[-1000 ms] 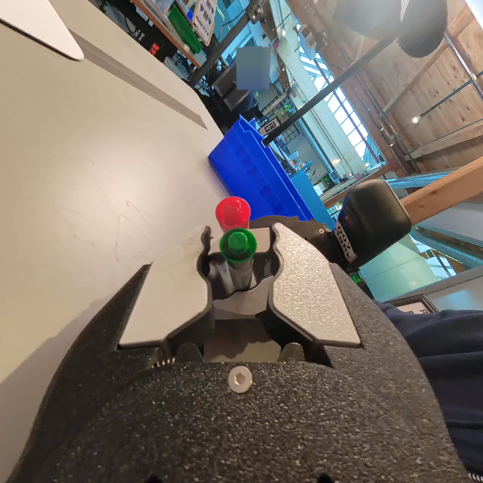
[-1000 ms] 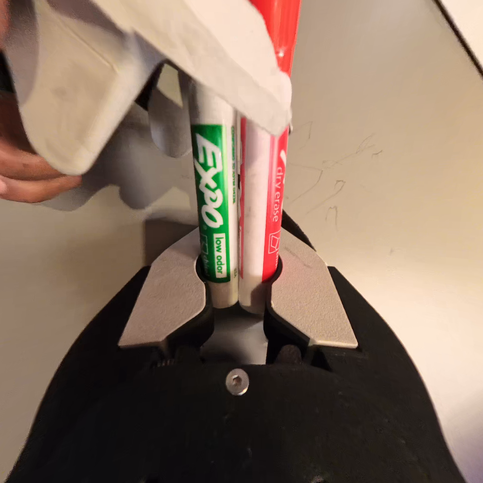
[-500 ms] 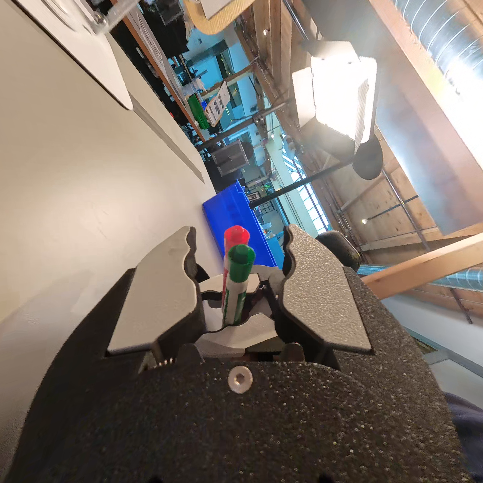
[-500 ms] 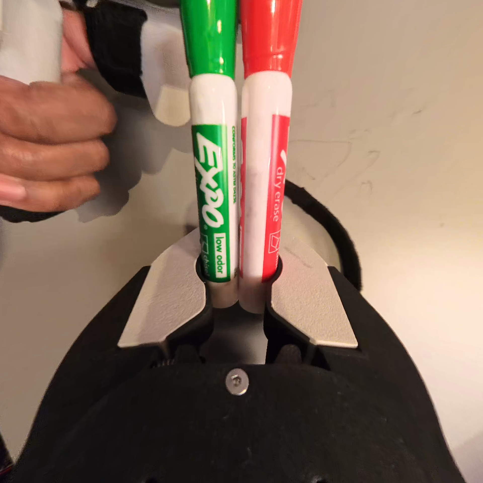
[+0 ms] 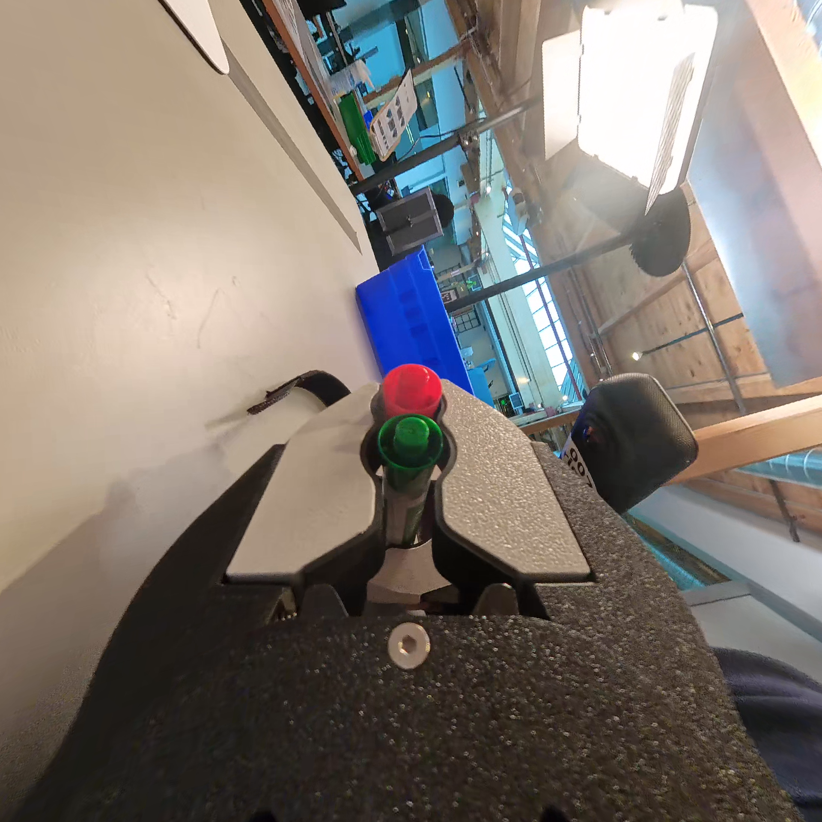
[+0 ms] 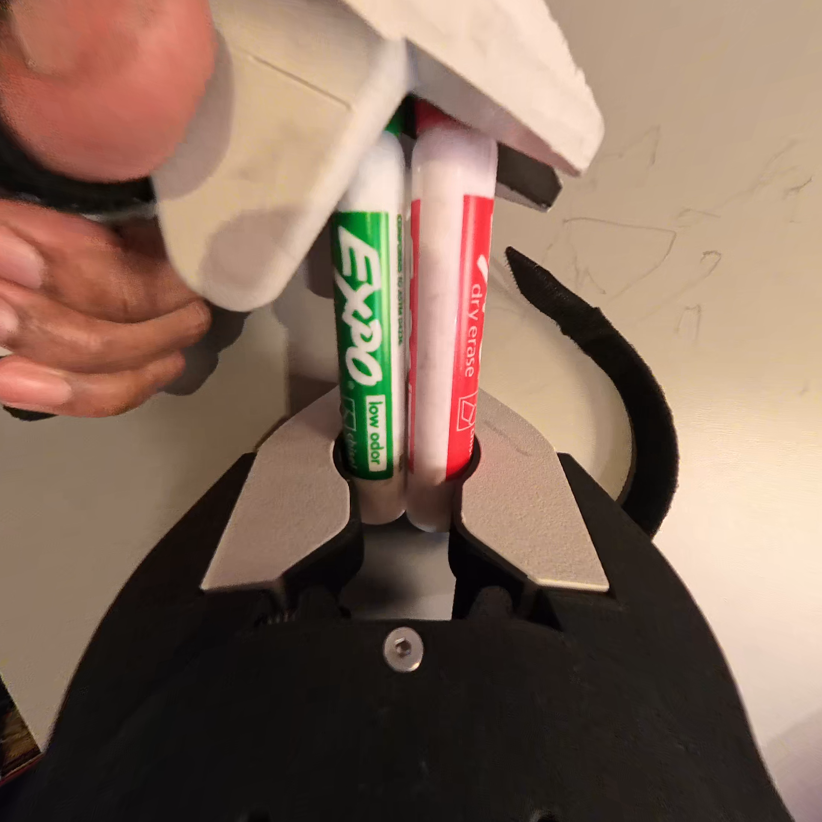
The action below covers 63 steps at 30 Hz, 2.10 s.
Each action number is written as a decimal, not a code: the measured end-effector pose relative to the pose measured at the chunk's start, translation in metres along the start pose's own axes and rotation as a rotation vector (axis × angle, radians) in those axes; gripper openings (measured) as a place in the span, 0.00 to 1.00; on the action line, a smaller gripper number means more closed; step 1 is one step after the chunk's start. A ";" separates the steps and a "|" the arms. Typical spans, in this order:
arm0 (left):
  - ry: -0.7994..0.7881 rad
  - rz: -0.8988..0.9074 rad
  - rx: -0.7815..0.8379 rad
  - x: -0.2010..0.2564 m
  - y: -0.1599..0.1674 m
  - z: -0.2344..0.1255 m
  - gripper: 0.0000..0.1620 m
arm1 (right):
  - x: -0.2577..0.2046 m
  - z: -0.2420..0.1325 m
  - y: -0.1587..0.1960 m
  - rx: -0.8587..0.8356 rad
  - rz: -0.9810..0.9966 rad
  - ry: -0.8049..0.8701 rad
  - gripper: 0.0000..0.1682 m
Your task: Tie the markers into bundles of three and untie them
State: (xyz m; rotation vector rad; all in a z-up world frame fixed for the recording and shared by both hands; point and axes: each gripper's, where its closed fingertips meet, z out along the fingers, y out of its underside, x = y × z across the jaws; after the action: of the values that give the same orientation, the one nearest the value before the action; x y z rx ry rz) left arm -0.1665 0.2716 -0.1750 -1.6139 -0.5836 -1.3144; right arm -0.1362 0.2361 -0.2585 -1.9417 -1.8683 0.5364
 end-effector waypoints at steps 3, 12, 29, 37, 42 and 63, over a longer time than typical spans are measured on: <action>-0.021 -0.022 0.035 -0.001 0.000 -0.003 0.11 | -0.002 0.000 0.000 -0.007 -0.008 0.003 0.26; -0.066 -0.102 0.157 -0.004 -0.001 -0.011 0.11 | -0.006 -0.002 0.000 -0.019 -0.052 0.040 0.26; -0.068 0.008 0.180 0.010 0.009 -0.013 0.12 | -0.008 -0.004 0.002 -0.062 -0.072 0.057 0.26; -0.021 -0.078 0.131 0.007 0.019 -0.010 0.11 | -0.011 -0.006 0.001 -0.083 -0.123 0.039 0.26; -0.019 -0.088 0.110 0.006 0.026 -0.008 0.11 | -0.012 -0.004 0.001 -0.119 -0.165 0.037 0.26; 0.079 -0.079 0.059 0.004 0.005 -0.031 0.12 | -0.006 -0.008 0.002 -0.228 -0.243 0.025 0.25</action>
State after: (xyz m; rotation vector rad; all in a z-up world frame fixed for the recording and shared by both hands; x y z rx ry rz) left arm -0.1760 0.2419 -0.1737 -1.4971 -0.6376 -1.3994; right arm -0.1305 0.2295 -0.2530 -1.8061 -2.1908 0.2325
